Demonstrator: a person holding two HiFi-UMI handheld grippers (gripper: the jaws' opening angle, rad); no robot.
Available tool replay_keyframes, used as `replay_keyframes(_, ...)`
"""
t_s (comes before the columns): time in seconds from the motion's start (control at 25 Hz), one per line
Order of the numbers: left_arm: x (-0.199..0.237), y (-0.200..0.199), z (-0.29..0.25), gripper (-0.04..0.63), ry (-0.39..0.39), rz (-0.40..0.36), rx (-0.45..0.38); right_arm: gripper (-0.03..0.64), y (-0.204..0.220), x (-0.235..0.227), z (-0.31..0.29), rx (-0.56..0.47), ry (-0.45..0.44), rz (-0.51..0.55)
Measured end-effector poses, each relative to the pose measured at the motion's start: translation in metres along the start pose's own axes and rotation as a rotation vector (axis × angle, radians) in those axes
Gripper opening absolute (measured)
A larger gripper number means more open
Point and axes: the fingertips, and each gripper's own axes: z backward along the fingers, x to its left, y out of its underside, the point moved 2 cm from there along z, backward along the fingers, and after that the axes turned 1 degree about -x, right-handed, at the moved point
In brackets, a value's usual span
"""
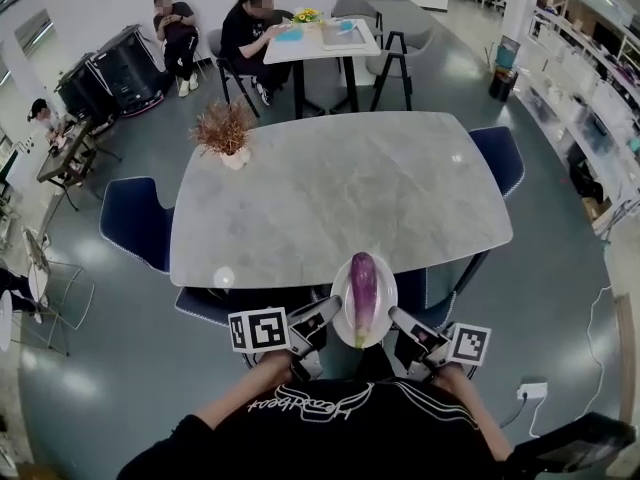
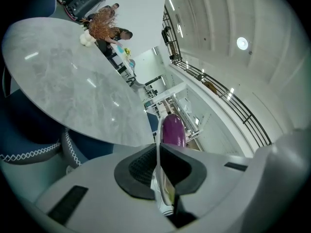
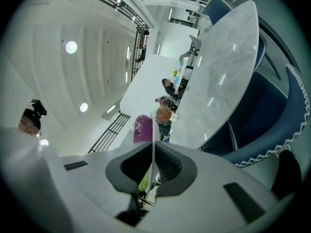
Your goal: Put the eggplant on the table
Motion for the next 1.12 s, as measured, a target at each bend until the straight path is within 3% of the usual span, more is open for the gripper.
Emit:
replay_keyframes(0.44,0.008,-0.032,-0.072,0.029,-0.023,0.025,0.039,0.018,-0.071,-0.036,-0.006,-0.024,0.027,-0.051)
replay_keyframes(1.12,0.027,-0.089,-0.139,0.029,-0.05,0.023,0.022,0.018,-0.149,-0.077,-0.042,0.004,0.065,-0.084)
